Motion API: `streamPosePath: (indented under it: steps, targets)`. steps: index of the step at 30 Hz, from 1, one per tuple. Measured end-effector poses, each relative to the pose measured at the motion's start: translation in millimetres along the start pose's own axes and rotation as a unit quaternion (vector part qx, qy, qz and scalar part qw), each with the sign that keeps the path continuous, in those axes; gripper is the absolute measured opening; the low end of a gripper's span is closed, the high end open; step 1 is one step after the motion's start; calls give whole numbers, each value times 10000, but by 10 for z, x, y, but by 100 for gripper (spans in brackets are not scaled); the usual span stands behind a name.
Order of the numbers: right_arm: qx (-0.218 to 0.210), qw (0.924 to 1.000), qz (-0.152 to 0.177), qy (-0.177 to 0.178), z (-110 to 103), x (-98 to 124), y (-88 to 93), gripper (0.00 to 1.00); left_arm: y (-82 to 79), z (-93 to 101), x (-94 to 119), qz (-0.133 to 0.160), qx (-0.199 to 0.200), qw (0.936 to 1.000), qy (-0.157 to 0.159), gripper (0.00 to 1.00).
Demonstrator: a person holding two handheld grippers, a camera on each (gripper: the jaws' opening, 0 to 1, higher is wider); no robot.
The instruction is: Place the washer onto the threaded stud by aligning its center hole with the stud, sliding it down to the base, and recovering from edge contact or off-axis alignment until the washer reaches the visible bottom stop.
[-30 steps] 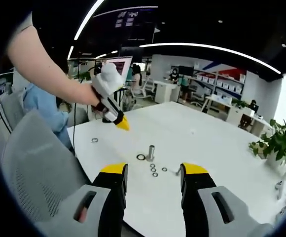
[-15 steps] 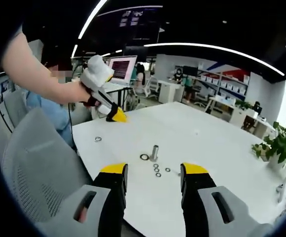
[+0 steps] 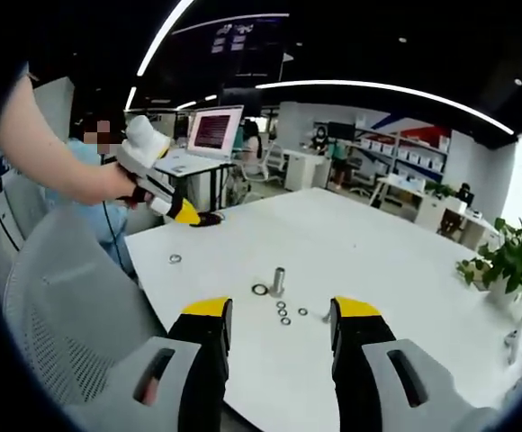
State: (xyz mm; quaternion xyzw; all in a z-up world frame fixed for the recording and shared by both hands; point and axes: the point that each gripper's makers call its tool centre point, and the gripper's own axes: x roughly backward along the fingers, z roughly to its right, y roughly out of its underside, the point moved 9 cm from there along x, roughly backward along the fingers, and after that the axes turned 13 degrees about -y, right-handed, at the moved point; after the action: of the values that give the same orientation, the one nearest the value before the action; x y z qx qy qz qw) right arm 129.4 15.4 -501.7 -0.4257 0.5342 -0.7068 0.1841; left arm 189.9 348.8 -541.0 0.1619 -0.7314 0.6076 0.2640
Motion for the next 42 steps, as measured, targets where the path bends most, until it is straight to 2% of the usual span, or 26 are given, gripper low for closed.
streamPosePath:
  steps: [6, 10, 17, 22, 28, 32, 36, 40, 42]
  targets:
    - [-54, 10000, 16, 75, 24, 12, 5, 46, 119, -248, 26, -225, 33, 9995, -221, 2]
    - [-99, 9998, 76, 122, 34, 30, 5, 46, 294, -447, 5, -556, 108, 9978, -356, 5]
    - [-153, 9998, 13, 117, 41, 15, 20, 47, 516, -649, -28, -1044, 303, 9934, -377, 9]
    - [-110, 9999, -5, 82, 28, 3, 9, 47, 659, -656, -92, -1565, 2, 9876, -147, 12]
    - [-148, 9998, -70, 108, 37, 2, 31, 48, 760, -677, -206, -1942, -91, 9809, -10, 16]
    - [-164, 9998, 20, 142, 43, 13, 14, 48, 813, -736, -318, -2194, -148, 9755, 11, 19]
    - [-250, 9996, -4, 146, 56, 10, 32, 49, 835, -752, -412, -2326, -186, 9724, 18, 24]
    - [-271, 9995, -18, 132, 53, 6, 36, 50, 833, -712, -493, -2318, -263, 9724, 57, 24]
    - [-267, 9995, -12, 149, 52, 8, 35, 50, 868, -691, -513, -2391, -508, 9696, 63, 24]
